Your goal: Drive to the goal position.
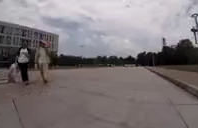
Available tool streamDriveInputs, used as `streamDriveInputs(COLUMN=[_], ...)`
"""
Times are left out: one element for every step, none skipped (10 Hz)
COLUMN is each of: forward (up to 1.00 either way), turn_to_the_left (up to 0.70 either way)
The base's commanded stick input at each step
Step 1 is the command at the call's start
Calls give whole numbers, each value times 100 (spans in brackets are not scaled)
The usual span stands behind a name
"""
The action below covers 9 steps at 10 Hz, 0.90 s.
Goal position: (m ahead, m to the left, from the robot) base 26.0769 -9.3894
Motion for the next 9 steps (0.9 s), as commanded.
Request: streamDriveInputs(forward=[70,70,70,70,70,70,70,70,70], turn_to_the_left=[0,0,0,0,0,0,-5,-18,-33])
